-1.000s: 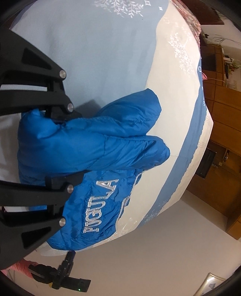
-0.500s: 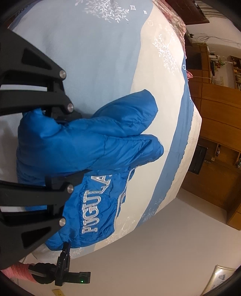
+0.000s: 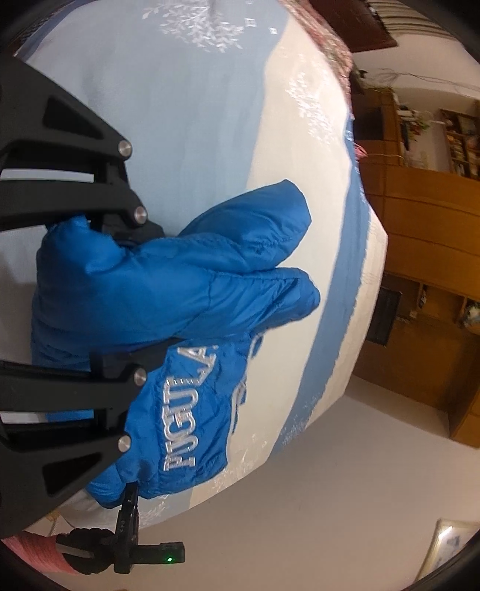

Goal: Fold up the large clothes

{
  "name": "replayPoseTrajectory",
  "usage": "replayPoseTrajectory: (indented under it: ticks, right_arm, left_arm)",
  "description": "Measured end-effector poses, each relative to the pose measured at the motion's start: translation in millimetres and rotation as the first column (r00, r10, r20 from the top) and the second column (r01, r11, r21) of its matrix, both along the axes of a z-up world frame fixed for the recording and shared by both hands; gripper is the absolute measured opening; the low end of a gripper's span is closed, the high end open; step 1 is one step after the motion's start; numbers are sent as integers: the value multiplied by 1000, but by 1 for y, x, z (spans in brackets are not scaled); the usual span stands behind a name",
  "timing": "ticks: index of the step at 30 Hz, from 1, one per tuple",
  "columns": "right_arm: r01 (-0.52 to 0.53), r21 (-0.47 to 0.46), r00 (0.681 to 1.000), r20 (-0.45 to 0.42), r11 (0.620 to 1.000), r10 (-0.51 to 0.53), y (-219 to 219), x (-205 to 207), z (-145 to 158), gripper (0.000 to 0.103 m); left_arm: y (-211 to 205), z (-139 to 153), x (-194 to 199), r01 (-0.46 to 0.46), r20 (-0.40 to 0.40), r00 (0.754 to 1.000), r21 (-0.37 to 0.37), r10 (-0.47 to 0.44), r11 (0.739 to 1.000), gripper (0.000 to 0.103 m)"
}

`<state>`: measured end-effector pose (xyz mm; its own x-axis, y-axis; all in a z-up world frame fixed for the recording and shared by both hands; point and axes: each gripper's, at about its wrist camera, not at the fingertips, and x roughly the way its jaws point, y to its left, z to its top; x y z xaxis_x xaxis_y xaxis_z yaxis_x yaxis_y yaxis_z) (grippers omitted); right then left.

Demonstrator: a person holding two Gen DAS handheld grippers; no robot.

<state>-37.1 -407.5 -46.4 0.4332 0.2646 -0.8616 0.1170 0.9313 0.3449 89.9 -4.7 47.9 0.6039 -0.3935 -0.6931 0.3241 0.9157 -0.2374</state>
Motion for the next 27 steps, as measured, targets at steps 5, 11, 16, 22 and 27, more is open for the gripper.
replayPoseTrajectory:
  ticks: [5, 11, 16, 22, 27]
  right_arm:
    - [8, 11, 1000, -6, 1000, -8, -2, 1, 4, 6]
    - [19, 7, 998, 54, 1000, -20, -4, -7, 27, 12]
    - [30, -21, 994, 109, 999, -28, -5, -15, 48, 17]
    - [41, -27, 992, 121, 999, -37, -5, -20, 54, 17]
    - [46, -16, 992, 115, 999, -44, -14, -26, 53, 17]
  left_arm:
    - [-17, 16, -11, 37, 61, 997, 14, -38, 999, 35]
    - [-33, 29, -16, 74, 90, 993, 12, -74, 997, 35]
    - [-61, 43, -26, 147, 137, 979, 24, -149, 989, 35]
    - [-111, 52, -38, 261, 175, 948, 47, -265, 964, 35]
    - [-152, 43, -46, 362, 164, 916, 61, -367, 930, 35]
